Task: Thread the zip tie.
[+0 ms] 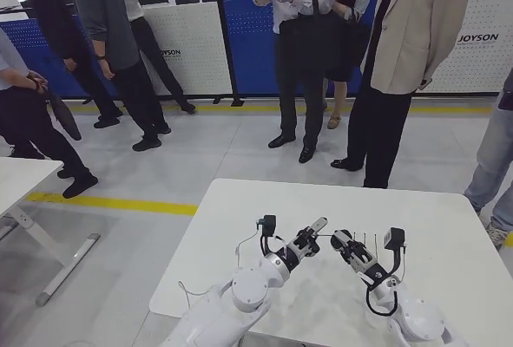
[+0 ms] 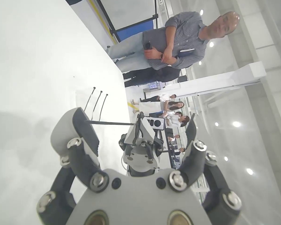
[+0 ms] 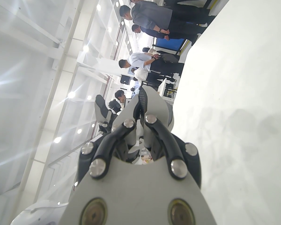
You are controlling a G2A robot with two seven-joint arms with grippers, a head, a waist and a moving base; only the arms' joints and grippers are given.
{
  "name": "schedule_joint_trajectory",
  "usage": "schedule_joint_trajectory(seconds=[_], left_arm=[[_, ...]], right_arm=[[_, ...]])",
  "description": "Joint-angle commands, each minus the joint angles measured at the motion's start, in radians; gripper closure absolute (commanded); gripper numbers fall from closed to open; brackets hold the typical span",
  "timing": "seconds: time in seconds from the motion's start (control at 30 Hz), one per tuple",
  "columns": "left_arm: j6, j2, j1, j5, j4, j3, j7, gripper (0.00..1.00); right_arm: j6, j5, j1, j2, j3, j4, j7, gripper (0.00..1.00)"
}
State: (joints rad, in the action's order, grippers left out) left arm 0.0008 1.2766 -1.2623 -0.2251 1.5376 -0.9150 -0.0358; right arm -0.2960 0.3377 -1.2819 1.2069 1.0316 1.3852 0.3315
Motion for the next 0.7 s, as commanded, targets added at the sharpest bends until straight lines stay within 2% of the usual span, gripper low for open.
schedule_joint_trajectory(seconds=[0.0, 0.03, 0.07, 0.17, 0.23, 0.33, 0.43, 0.6, 0.63, 0.67], left_arm=[[-0.006, 0.001, -0.001, -0.001, -0.003, -0.002, 0.003, 0.17], [-0.008, 0.002, -0.001, 0.000, -0.005, -0.004, 0.002, 0.46], [-0.010, 0.002, -0.001, -0.001, -0.006, -0.005, 0.001, 0.52], [-0.011, 0.002, -0.003, 0.007, -0.007, -0.007, -0.005, 0.56], [-0.011, 0.003, -0.004, 0.011, -0.009, -0.007, -0.012, 0.67], [-0.012, 0.004, -0.005, 0.014, -0.010, -0.010, -0.017, 0.72], [-0.008, 0.003, -0.005, 0.030, -0.013, -0.008, -0.036, 0.62], [-0.003, 0.002, -0.009, 0.052, -0.011, -0.009, -0.057, 0.63], [-0.003, 0.001, -0.011, 0.051, -0.010, -0.011, -0.062, 0.67], [-0.002, 0.001, -0.011, 0.054, -0.010, -0.012, -0.066, 0.67]], right_arm=[[0.000, 0.000, 0.000, 0.000, 0.000, 0.000, 0.000, 1.00], [0.000, 0.000, 0.000, 0.000, 0.000, 0.000, 0.000, 1.00], [0.000, 0.000, 0.000, 0.000, 0.000, 0.000, 0.000, 1.00], [0.000, 0.000, 0.000, 0.000, 0.000, 0.000, 0.000, 1.00], [0.000, 0.000, 0.000, 0.000, 0.000, 0.000, 0.000, 1.00], [0.000, 0.000, 0.000, 0.000, 0.000, 0.000, 0.000, 1.00], [0.000, 0.000, 0.000, 0.000, 0.000, 0.000, 0.000, 1.00], [0.000, 0.000, 0.000, 0.000, 0.000, 0.000, 0.000, 1.00], [0.000, 0.000, 0.000, 0.000, 0.000, 0.000, 0.000, 1.00], [0.000, 0.000, 0.000, 0.000, 0.000, 0.000, 0.000, 1.00]])
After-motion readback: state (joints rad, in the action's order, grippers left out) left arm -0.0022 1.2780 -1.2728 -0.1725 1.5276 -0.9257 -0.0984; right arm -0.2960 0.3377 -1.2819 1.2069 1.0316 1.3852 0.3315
